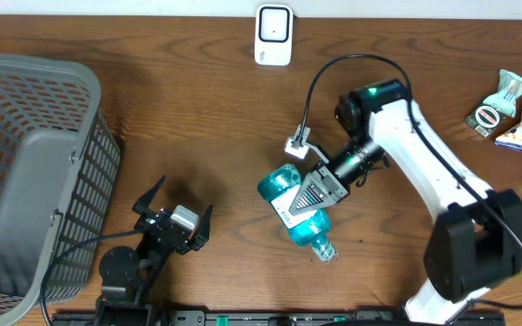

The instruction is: Scan the item barcode

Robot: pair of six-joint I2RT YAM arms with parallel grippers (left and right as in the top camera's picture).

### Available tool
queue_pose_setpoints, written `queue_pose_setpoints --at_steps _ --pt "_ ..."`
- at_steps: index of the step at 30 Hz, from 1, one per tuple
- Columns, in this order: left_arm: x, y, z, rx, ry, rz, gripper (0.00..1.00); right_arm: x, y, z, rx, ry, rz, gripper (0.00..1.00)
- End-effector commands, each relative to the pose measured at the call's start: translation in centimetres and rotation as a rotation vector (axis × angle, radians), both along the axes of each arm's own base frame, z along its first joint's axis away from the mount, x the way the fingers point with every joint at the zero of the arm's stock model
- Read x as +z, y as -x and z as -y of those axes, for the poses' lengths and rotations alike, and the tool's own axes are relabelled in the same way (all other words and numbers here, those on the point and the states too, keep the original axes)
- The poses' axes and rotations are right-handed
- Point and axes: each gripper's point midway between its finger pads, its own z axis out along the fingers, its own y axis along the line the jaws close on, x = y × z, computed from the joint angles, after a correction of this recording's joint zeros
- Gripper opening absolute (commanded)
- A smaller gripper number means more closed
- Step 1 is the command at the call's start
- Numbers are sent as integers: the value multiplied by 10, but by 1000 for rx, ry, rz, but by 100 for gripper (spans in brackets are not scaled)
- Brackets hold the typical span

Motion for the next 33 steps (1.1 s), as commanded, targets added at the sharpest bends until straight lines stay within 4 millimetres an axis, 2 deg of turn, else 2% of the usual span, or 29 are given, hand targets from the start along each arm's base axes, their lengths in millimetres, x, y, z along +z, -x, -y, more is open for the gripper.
queue_pose_setpoints --at_steps 1,7,11,15,19,23,28,33 --pt "-17 3 4 -25 -6 -43 98 2 -7 0 73 -71 200 1" --pt "-17 3 4 -25 -6 -43 98 -22 -47 -10 77 -33 430 2" --pt "-17 3 4 -25 -6 -43 98 -40 -105 -11 -50 124 604 2" --pt "-17 3 4 -25 -6 -43 98 -48 -155 -7 -90 273 854 2" --pt "-17 3 4 -25 -6 -43 98 -45 -186 -6 -101 418 1050 1" --pt "-17 3 4 -25 -6 -43 98 -34 -215 -3 -83 616 1286 1" --pt "-17 3 4 -25 -6 -43 98 -29 -247 -8 -69 715 1471 1" --pt "-17 3 4 -25 -6 -43 98 -26 -279 -15 -96 721 1586 1"
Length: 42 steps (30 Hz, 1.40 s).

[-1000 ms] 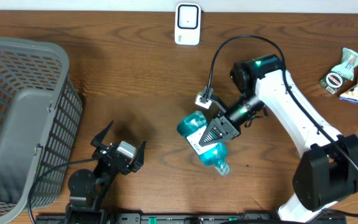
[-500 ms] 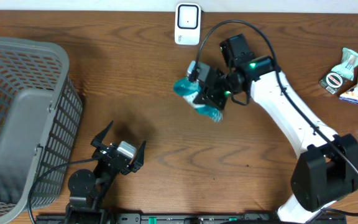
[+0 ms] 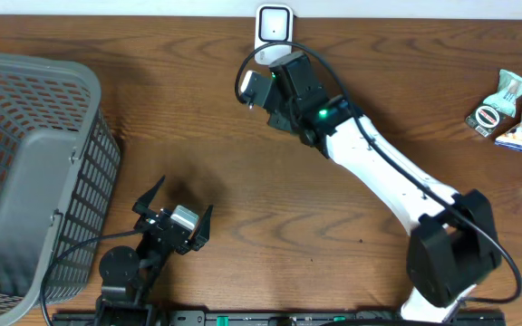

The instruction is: Scan the item barcode

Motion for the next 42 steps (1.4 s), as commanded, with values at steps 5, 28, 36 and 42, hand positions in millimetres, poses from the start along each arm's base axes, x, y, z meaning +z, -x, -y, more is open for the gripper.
queue_pose_setpoints --at_steps 5,28,36,42 --pt "-17 3 4 -25 -6 -43 98 25 -74 6 -43 132 250 1" --pt "-17 3 4 -25 -6 -43 98 12 -201 -6 -55 235 463 1" --pt "-17 3 4 -25 -6 -43 98 45 -184 36 -193 245 387 1" --pt "-17 3 4 -25 -6 -43 98 59 -151 142 -511 246 201 1"
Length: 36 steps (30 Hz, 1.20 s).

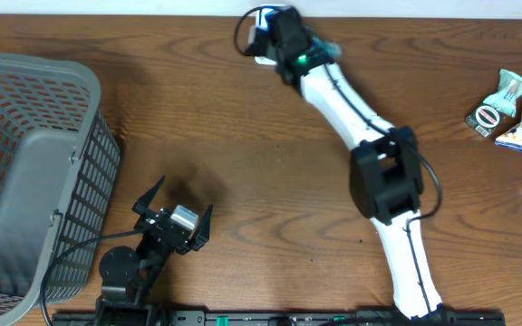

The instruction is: Scan the item barcode

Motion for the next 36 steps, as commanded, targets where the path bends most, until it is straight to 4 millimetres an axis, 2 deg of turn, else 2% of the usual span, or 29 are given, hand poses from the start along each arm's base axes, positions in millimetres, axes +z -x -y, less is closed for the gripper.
queue_pose_setpoints --at_steps 1,7,11,16,18,22,24,29,30,33,36 --pt "-17 3 4 -25 -6 -43 98 96 8 97 -351 -91 148 1" --pt "-17 3 4 -25 -6 -43 98 37 65 194 -669 -98 -129 1" --pt "-17 3 4 -25 -6 -43 98 6 86 257 -835 -106 -186 1" --pt "-17 3 4 -25 -6 -43 98 -26 96 309 -971 -182 -183 1" --pt "-17 3 4 -25 -6 -43 98 -36 107 329 -1056 -197 -171 1" --pt "-17 3 4 -25 -6 -43 98 -43 125 369 -1212 -197 -112 3" --pt "-17 3 4 -25 -6 -43 98 -44 127 377 -1233 -210 -110 16" --pt "-17 3 4 -25 -6 -43 98 -43 128 377 -1271 -235 -87 81" --pt "-17 3 4 -25 -6 -43 98 -42 127 375 -1273 -239 -84 99" --pt "-17 3 4 -25 -6 -43 98 -29 124 366 -1289 -269 -50 99" --pt "-17 3 4 -25 -6 -43 98 -3 122 355 -1317 -325 16 99"
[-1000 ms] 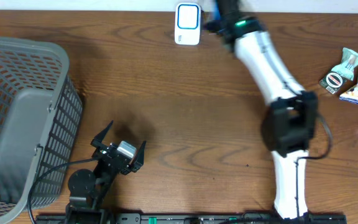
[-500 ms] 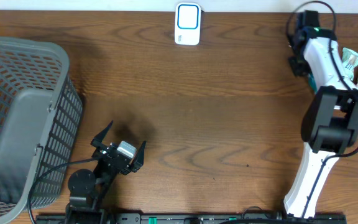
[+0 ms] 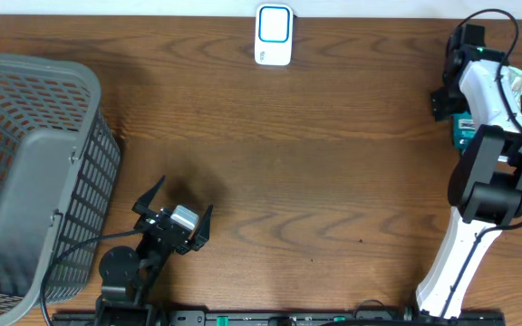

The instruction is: Scan the item barcode

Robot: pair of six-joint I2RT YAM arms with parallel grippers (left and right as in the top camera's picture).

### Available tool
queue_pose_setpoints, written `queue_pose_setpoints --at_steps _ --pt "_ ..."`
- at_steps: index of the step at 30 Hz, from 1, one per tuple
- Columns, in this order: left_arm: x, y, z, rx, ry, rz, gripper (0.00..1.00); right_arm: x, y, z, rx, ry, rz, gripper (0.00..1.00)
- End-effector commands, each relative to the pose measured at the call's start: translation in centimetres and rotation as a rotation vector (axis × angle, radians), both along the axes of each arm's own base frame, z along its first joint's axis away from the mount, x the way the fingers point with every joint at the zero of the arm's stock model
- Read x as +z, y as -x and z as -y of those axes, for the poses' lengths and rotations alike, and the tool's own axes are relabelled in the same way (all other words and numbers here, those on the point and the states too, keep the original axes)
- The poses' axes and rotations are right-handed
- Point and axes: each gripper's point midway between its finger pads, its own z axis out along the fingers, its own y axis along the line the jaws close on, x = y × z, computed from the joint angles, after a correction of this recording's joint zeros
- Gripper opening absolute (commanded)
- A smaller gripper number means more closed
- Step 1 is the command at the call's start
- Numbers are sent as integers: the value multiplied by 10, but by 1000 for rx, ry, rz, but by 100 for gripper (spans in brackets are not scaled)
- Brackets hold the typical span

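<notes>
The white barcode scanner (image 3: 273, 34) stands at the table's far edge, its face ringed in blue. My right arm reaches along the far right side of the table. Its gripper (image 3: 440, 98) shows only as a dark block beside the white link, and its jaws are hidden. A small patch of the teal bottle (image 3: 461, 134) peeks out from under that arm, next to the snack packets; whether the gripper holds it is hidden. My left gripper (image 3: 172, 220) rests open near the front edge with nothing in it.
A grey mesh basket (image 3: 34, 172) fills the left side. Snack packets (image 3: 515, 89) lie at the right edge, partly under the right arm. The right arm's elbow (image 3: 497, 181) and base stand along the right side.
My right arm has moved from the scanner at the far edge over to the far right side by the snack packets. The scanner is uncovered again. The left arm is unchanged.
My right gripper held the teal bottle over the middle of the table. It then stood close to the scanner, and after that right over it with the bottle hidden. Now the arm is at the right edge, with a bit of teal showing beneath it.
</notes>
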Motion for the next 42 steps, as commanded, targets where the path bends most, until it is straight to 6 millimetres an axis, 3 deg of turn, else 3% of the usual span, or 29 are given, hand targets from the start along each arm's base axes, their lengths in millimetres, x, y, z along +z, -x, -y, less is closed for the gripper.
queue_pose_setpoints --at_steps 1,4,7,10,15,20,24,27,29,34,39,42 --pt "-17 3 4 -25 -6 -43 98 61 -11 -12 -87 20 187 99" --pt "-17 3 4 -25 -6 -43 98 98 -11 -38 -57 -44 268 99" --pt "-17 3 4 -25 -6 -43 98 144 -12 -79 29 -195 386 99" --pt "-17 3 4 -25 -6 -43 98 199 2 -115 117 -320 499 99" --pt "-17 3 4 -25 -6 -43 98 285 64 -157 239 -451 637 99" --pt "-17 3 4 -25 -6 -43 98 355 134 -161 291 -436 809 99" --pt "-17 3 4 -25 -6 -43 98 396 185 -161 322 -413 943 99" --pt "-17 3 4 -25 -6 -43 98 408 226 -160 343 -384 982 99" --pt "-17 3 4 -25 -6 -43 98 412 263 -155 339 -347 1001 99" --pt "-17 3 4 -25 -6 -43 98 401 341 -152 329 -327 1021 99" --pt "-17 3 4 -25 -6 -43 97 382 394 -153 336 -322 1069 99" --pt "-17 3 4 -25 -6 -43 98 368 408 -153 339 -319 1086 99"
